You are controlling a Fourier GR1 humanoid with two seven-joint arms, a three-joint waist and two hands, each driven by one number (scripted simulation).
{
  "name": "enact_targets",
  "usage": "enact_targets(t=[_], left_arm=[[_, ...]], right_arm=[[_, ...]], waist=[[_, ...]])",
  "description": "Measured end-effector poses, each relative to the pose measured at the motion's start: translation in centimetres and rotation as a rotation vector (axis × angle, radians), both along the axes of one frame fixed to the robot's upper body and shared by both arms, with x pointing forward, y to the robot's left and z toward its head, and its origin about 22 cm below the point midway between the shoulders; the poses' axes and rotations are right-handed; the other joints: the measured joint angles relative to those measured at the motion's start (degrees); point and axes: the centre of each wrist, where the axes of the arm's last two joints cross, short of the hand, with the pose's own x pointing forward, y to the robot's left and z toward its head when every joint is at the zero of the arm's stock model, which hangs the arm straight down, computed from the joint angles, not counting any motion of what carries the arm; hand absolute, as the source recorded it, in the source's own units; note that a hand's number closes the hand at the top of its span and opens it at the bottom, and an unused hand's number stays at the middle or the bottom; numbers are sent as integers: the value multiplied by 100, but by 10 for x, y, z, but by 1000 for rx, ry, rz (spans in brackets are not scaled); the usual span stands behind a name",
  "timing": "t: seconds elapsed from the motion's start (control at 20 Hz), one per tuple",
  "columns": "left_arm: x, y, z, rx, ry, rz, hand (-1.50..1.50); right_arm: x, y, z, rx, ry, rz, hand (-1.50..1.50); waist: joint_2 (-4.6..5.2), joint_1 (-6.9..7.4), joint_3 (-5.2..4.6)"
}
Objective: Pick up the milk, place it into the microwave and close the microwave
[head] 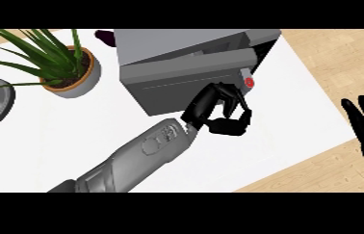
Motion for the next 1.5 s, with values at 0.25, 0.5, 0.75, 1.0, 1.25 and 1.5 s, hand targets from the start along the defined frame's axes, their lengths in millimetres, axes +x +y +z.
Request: enact_targets(t=[0.25, 0.5, 0.75, 1.0, 1.25, 1.5], left_arm=[[13, 4, 6, -1, 7, 58, 150], [24, 9, 10, -5, 7, 122, 150], [25, 13, 9, -21, 10, 166, 150], [25, 15, 8, -34, 4, 200, 150], [24, 16, 8, -45, 0, 235, 150], [26, 12, 12, -48, -12, 242, 150]], right_arm=[[3, 0, 11, -8, -13, 29, -150], [5, -4, 20, -26, -18, 39, -150], [8, -9, 29, -40, -28, 41, -150], [11, -14, 37, -61, -31, 38, -150], [13, -20, 46, -90, -38, 35, -150], [16, -24, 53, -91, -43, 39, -150]], waist=[[46, -143, 1], [82, -280, 0], [77, -376, 7], [74, -446, 8], [73, -511, 12], [102, -559, 17]])
